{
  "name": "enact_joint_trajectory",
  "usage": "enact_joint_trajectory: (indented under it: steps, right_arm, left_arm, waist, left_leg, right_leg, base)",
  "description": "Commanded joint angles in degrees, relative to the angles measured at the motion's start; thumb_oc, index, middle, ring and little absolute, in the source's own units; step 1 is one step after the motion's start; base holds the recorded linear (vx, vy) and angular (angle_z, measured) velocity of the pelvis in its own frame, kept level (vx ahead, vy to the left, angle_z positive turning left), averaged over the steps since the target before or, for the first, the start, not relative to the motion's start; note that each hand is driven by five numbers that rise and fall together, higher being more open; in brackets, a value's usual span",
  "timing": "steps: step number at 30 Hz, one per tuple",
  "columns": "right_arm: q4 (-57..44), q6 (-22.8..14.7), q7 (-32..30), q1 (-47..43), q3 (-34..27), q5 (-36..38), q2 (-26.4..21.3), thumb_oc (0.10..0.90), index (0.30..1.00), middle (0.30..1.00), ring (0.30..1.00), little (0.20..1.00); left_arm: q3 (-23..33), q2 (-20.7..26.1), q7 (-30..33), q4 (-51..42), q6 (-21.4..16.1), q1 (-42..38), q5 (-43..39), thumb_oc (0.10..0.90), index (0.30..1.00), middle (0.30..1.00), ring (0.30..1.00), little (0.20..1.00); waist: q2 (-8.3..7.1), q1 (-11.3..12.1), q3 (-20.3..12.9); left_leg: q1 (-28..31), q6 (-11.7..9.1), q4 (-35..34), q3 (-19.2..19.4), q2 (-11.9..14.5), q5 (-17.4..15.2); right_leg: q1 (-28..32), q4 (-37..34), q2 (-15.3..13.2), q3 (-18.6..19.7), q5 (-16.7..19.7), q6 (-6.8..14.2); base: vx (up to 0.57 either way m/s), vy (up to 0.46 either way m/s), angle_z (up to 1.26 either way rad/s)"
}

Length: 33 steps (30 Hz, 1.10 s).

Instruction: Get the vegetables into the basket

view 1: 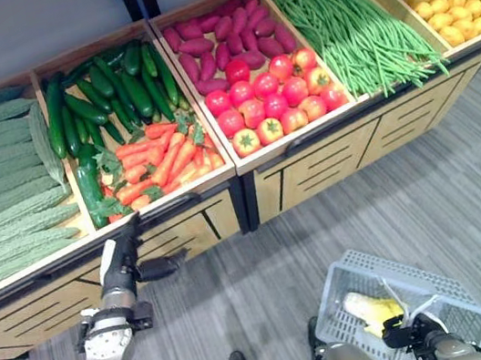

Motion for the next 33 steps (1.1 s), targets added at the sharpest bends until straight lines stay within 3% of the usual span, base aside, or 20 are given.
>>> enact_joint_trajectory:
  steps: [1,2,5,11,12,14,22,27,28,29,30,31,33]
  right_arm:
    - [3.48,0.22,-0.2,1.39,3.79,-2.09,-0.75,0.4,0.3,0.3,0.3,0.3]
    - [3.54,0.19,-0.22,1.27,3.71,-2.08,-0.75,0.4,0.3,0.3,0.3,0.3]
    - [3.92,-0.45,-1.95,-0.95,4.14,-1.37,-3.13,0.4,0.3,0.3,0.3,0.3]
    - [4.08,-0.84,-3.02,-1.93,4.39,-1.25,-4.52,0.4,0.3,0.3,0.3,0.3]
    - [4.16,-0.72,-3.66,-2.22,4.53,-1.27,-5.18,0.4,0.3,0.3,0.3,0.3]
    - [4.3,-0.73,-4.32,-2.49,4.98,-1.2,-5.52,0.4,0.3,0.3,0.3,0.3]
    - [3.29,-2.15,-6.27,-4.7,7.99,2.21,-4.28,0.4,0.3,0.3,0.3,0.3]
    - [3.32,-1.95,-6.35,-5.32,8.97,2.92,-3.36,0.4,0.3,0.3,0.3,0.3]
    - [3.35,-1.87,-6.24,-5.52,9.19,3.19,-3.1,0.4,0.3,0.3,0.3,0.3]
    - [3.34,-1.81,-6.09,-5.57,9.4,3.13,-3.17,0.4,0.3,0.3,0.3,0.3]
    - [3.35,-1.81,-6.09,-5.58,9.37,3.13,-3.15,0.4,0.3,0.3,0.3,0.3]
    - [3.44,-1.81,-6.03,-5.75,9.6,3.06,-3.08,0.4,0.3,0.3,0.3,0.3]
    - [3.45,-1.76,-5.96,-5.72,9.6,3.06,-3.04,0.4,0.3,0.3,0.3,0.3]
  left_arm:
    - [3.22,3.67,6.46,-2.67,-6.33,-8.04,6.89,0.9,1.0,1.0,1.0,1.0]
    - [3.09,3.67,6.56,-2.46,-6.38,-8.33,6.93,0.9,1.0,1.0,1.0,1.0]
    - [0.5,9.6,11.75,6.57,-5.67,-19.67,9.84,0.9,1.0,1.0,1.0,1.0]
    - [-2.54,13.76,15.98,14.6,-4.51,-25.75,12.94,0.9,1.0,1.0,1.0,1.0]
    - [-4.05,15.65,17.52,19.86,-3.27,-29.0,12.61,0.9,1.0,1.0,1.0,1.0]
    - [-6.77,18.41,19.01,27.57,-1.48,-34.14,12.98,0.9,1.0,1.0,1.0,1.0]
    - [-15.73,24.56,19.86,46.24,0.48,-47.08,10.86,0.9,1.0,1.0,1.0,1.0]
    - [-18.32,22.83,18.18,50.04,1.23,-49.92,9.45,0.9,1.0,1.0,1.0,1.0]
    - [-19.34,21.65,17.02,50.6,1.76,-50.24,10.26,0.808,0.871,0.871,0.871,0.871]
    - [-19.86,21.55,16.11,51.39,1.81,-50.4,10.55,0.62,0.607,0.607,0.607,0.607]
    - [-19.98,21.55,16.07,51.53,1.75,-50.55,10.53,0.569,0.536,0.536,0.536,0.536]
    - [-20.71,20.85,15.85,51.55,1.81,-51.36,10.55,0.4,0.3,0.3,0.3,0.3]
    - [-21.16,20.63,15.64,51.63,1.72,-51.86,10.64,0.4,0.3,0.3,0.3,0.3]
  waist:
    - [-1.67,-1.27,-2.24]
    - [-1.62,-1.19,-2.23]
    - [1.96,-3.85,-2.37]
    - [4.04,-4.84,-2.69]
    - [5.14,-5.78,-2.46]
    - [5.77,-6.65,-2.0]
    - [5.1,-7.84,-0.34]
    - [4.63,-7.87,0.37]
    - [4.51,-7.83,0.67]
    - [4.52,-7.87,0.75]
    - [4.5,-7.84,0.77]
    - [4.42,-7.87,0.95]
    - [4.35,-7.87,0.99]
  left_leg:
    - [-0.6,-3.41,-1.89,-2.96,1.92,0.32]
    - [-0.7,-3.44,-1.88,-2.93,1.97,0.32]
    - [-2.87,-4.58,-2.54,-0.79,2.7,1.87]
    - [-5.27,-5.48,-2.68,0.02,3.65,3.07]
    - [-5.95,-5.79,-2.68,0.4,4.05,3.57]
    - [-6.65,-6.17,-2.68,0.66,4.66,4.08]
    - [-9.81,-7.26,-2.68,1.27,6.41,5.67]
    - [-10.18,-7.33,-2.68,1.4,6.63,5.91]
    - [-10.12,-7.34,-2.68,1.4,6.53,5.9]
    - [-10.08,-7.33,-2.68,1.41,6.51,5.9]
    - [-10.08,-7.33,-2.68,1.41,6.52,5.9]
    - [-10.17,-7.29,-2.68,1.26,6.49,5.9]
    - [-10.17,-7.26,-2.68,1.17,6.45,5.83]
  right_leg:
    - [-0.64,-2.37,-3.85,6.0,0.68,6.86]
    - [-0.72,-2.44,-3.8,6.01,0.75,6.84]
    - [-3.39,-4.36,-2.74,7.71,2.2,6.87]
    - [-6.1,-4.47,-2.11,8.25,2.49,6.94]
    - [-7.02,-4.47,-1.65,8.56,2.55,6.85]
    - [-7.92,-4.43,-1.1,8.61,2.57,6.69]
    - [-11.72,-4.19,0.61,8.69,3.34,6.33]
    - [-12.28,-4.1,0.72,8.72,3.54,6.22]
    - [-12.43,-4.08,0.61,8.74,3.6,6.17]
    - [-12.45,-4.08,0.59,8.74,3.58,6.15]
    - [-12.44,-4.08,0.59,8.74,3.58,6.15]
    - [-12.46,-4.08,0.51,8.73,3.61,6.11]
    - [-12.42,-4.08,0.47,8.68,3.55,6.1]
  base:
    - [0.0,-0.002,-0.12]
    - [0.02,-0.013,-0.19]
    - [0.0,-0.031,-0.39]
    - [0.02,-0.033,-0.26]
    - [0.06,-0.051,-0.12]
    - [0.05,-0.069,-0.11]
    - [0.01,-0.061,-0.06]
    - [0.0,-0.012,-0.03]
    - [0.0,0.0,0.0]
    - [0.0,0.0,0.0]
    - [0.0,0.0,0.0]
    - [0.0,0.0,0.0]
    - [0.0,0.007,0.02]
